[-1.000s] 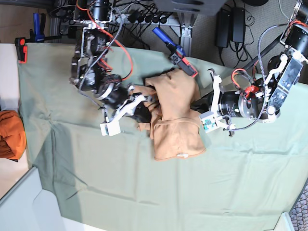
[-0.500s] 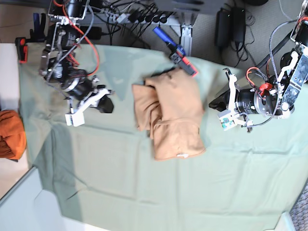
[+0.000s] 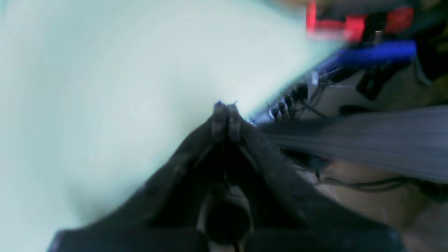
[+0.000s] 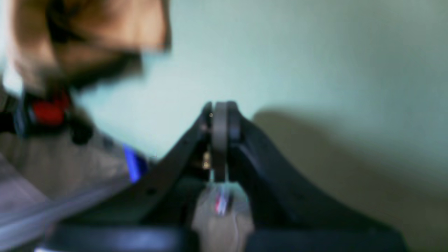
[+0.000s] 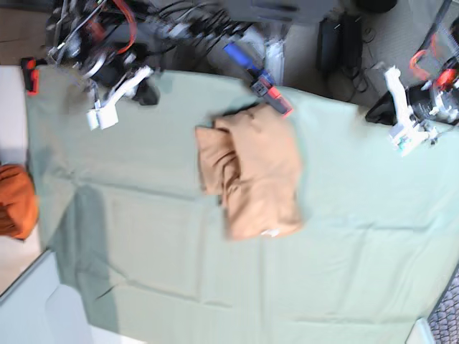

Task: Fold the T-shirt properly

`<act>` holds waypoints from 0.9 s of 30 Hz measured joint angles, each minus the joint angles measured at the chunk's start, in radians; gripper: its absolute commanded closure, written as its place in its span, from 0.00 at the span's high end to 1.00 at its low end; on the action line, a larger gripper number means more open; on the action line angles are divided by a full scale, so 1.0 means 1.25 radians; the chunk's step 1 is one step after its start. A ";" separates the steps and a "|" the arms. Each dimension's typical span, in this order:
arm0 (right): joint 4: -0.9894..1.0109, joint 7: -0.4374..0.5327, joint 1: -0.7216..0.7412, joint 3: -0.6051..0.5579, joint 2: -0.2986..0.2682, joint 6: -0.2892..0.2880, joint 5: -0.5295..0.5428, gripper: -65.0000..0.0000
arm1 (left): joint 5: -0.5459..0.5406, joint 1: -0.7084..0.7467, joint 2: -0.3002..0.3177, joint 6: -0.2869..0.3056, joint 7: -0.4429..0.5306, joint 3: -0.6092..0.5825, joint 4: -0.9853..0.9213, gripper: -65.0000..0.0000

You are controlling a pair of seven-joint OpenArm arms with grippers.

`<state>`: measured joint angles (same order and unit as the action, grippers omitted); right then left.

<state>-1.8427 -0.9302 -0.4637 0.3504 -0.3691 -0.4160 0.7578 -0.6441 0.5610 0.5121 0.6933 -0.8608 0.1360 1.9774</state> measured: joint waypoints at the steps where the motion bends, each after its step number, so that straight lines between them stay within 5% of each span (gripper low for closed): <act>1: -0.006 0.001 -0.023 0.000 -0.004 0.000 0.000 0.00 | -0.007 0.034 -0.001 -0.001 0.000 0.024 0.000 0.00; 6: -0.015 0.005 -0.146 0.001 -0.003 0.000 0.005 0.00 | -0.036 0.189 -0.001 -0.002 -0.003 0.122 0.000 0.00; 12: 0.048 0.054 -0.248 0.001 -0.002 0.000 -0.040 0.00 | 0.015 0.233 -0.016 -0.003 0.044 0.110 -0.120 0.00; 16: 0.166 0.073 -0.255 -0.018 0.000 0.000 -0.074 0.00 | 0.075 0.188 -0.038 -0.007 0.054 0.083 -0.292 0.00; 19: 0.266 0.078 -0.231 -0.054 0.000 0.001 -0.122 0.00 | 0.134 0.118 -0.038 -0.087 0.060 0.021 -0.462 0.00; 27: 0.578 0.107 -0.073 -0.190 0.004 0.027 -0.290 0.00 | 0.182 -0.129 -0.053 -0.154 0.097 -0.185 -0.907 0.00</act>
<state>-1.1206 -0.7971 -0.5545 0.1135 -0.3637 -0.3824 0.3954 -0.4164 0.3996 0.4454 0.5014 -0.7399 -0.0956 0.8436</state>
